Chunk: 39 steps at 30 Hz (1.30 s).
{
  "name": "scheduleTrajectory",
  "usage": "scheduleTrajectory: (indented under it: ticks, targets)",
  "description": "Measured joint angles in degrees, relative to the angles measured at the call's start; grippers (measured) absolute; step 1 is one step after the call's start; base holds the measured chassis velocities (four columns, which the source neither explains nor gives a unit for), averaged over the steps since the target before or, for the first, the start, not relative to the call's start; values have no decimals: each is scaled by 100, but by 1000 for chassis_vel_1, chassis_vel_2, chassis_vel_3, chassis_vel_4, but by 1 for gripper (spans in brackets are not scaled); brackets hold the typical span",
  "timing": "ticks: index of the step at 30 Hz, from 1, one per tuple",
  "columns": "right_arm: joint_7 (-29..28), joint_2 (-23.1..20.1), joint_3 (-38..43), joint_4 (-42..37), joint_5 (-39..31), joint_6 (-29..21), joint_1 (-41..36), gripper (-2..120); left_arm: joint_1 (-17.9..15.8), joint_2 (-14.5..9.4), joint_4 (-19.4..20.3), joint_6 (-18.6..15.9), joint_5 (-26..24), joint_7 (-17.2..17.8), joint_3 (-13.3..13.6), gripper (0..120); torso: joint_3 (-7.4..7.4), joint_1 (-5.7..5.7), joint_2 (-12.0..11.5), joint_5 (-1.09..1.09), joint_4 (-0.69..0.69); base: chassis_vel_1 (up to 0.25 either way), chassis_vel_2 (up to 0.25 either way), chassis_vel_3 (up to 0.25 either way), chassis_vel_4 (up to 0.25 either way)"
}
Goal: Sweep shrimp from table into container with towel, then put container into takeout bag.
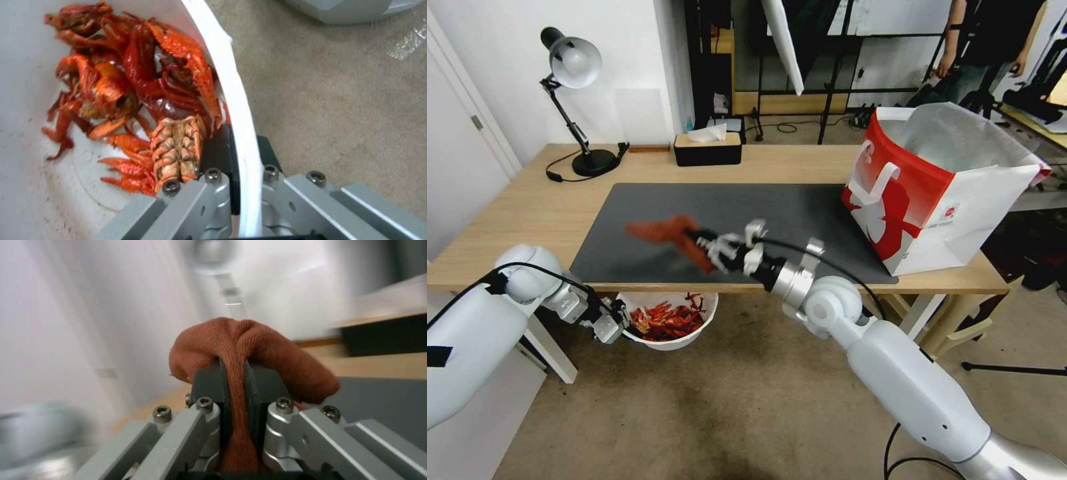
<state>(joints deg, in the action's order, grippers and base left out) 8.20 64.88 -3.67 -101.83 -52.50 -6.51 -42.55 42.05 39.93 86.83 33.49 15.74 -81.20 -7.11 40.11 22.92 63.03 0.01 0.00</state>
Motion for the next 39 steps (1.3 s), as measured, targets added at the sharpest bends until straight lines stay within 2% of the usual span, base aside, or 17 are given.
scheduleTrajectory:
  ticks: [3,4,7,8,10,12,13,15,21,24,26,29,30,33,34,36,39]
  targets:
    - [-1071,-80,400,-353,835,-336,-204,6,29,2,33,-7,1,37,-19,0,0,0,0,0,1,0,0,0,0]
    - [-1071,-80,400,-353,835,-336,-204,6,29,2,33,-7,1,37,-19,0,0,0,0,0,1,0,0,0,0]
    - [-1693,-221,596,-529,1696,-496,-467,6,37,-16,45,-8,-2,43,-32,0,0,0,0,0,-1,0,0,0,0]
    - [-1693,-221,596,-529,1696,-496,-467,6,37,-16,45,-8,-2,43,-32,0,0,0,0,0,-1,0,0,0,0]
    - [-2254,-312,688,-606,2621,-678,-770,6,89,-26,81,-8,2,48,-29,0,0,0,0,1,-1,0,0,0,0]
    - [-2379,-318,712,-620,2804,-729,-832,6,105,-22,88,-7,9,49,-24,0,0,0,0,1,-1,0,0,0,0]
    - [-2651,-313,771,-643,3138,-838,-995,6,142,-5,100,-8,29,49,0,0,0,-1,0,0,-1,0,0,0,0]
    - [-2914,-260,813,-623,3341,-928,-1173,6,167,23,111,-7,56,49,28,0,0,0,0,0,-1,0,0,0,0]
    - [-3163,-160,826,-653,3275,-1096,-1356,10,164,18,142,-11,66,49,31,0,0,0,0,0,-1,0,0,0,0]
    - [-3400,-54,815,-749,3042,-1321,-1392,25,181,-10,154,-15,66,46,26,0,0,0,1,0,1,0,0,0,0]
    - [-3444,-39,808,-762,2946,-1345,-1399,28,195,-9,154,-16,69,45,23,0,0,0,0,-1,1,0,0,0,0]
    - [-3457,-24,809,-831,2683,-1457,-1436,43,214,10,164,-64,73,12,12,0,0,1,0,-1,0,0,0,0,0]
    - [-3457,-24,809,-831,2683,-1457,-1436,43,214,10,164,-64,73,12,12,0,0,1,0,-1,0,0,0,0,0]
    - [-3458,-18,816,-864,2631,-1513,-1460,57,208,16,171,-78,72,2,11,0,-1,0,0,-1,0,0,0,0,0]
    - [-3458,-18,816,-864,2631,-1513,-1460,57,208,16,171,-78,72,2,11,0,-1,0,0,-1,0,0,0,0,0]
    - [-3453,-22,841,-914,2642,-1523,-1494,68,211,20,174,-78,71,2,5,0,0,1,0,-1,0,0,0,0,0]
    - [-3418,-38,885,-983,2651,-1518,-1544,77,232,21,184,-78,71,2,1,0,0,1,0,-1,0,0,0,0,0]
